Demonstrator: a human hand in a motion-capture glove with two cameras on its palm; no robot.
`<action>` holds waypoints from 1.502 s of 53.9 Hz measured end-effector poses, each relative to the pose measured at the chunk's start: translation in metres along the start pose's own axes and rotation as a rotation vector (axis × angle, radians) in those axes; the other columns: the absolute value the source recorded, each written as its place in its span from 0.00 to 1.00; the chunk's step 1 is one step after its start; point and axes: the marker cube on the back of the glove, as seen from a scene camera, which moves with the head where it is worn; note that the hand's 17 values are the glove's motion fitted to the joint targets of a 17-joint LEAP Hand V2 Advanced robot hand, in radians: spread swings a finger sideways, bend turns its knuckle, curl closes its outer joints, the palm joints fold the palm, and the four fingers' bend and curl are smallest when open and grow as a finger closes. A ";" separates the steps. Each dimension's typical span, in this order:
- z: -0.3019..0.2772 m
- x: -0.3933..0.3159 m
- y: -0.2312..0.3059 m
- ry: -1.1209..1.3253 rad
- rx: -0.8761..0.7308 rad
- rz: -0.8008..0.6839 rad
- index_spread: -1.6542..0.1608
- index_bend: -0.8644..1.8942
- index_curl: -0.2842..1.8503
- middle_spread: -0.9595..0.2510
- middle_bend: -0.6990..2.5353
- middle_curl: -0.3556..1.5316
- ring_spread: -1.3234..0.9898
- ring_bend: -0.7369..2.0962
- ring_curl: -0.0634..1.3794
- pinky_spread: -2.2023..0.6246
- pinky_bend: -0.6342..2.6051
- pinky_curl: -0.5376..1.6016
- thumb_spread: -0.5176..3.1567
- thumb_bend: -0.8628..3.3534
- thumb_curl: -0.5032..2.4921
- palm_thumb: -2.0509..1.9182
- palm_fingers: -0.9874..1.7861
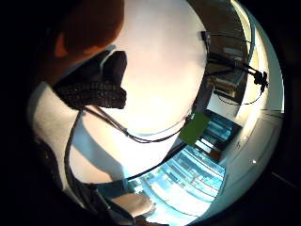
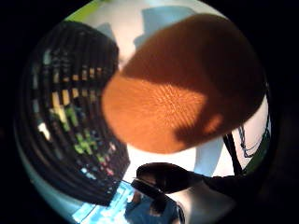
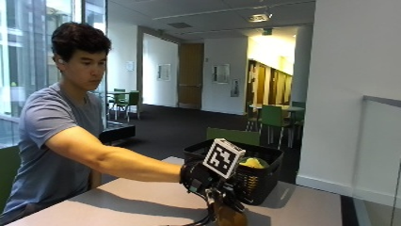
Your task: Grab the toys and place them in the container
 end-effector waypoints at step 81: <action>-0.233 0.012 0.143 -0.066 0.683 0.195 0.68 0.39 0.37 0.49 0.37 0.45 0.42 0.62 0.38 0.64 0.58 0.41 0.46 0.26 0.38 0.70 0.62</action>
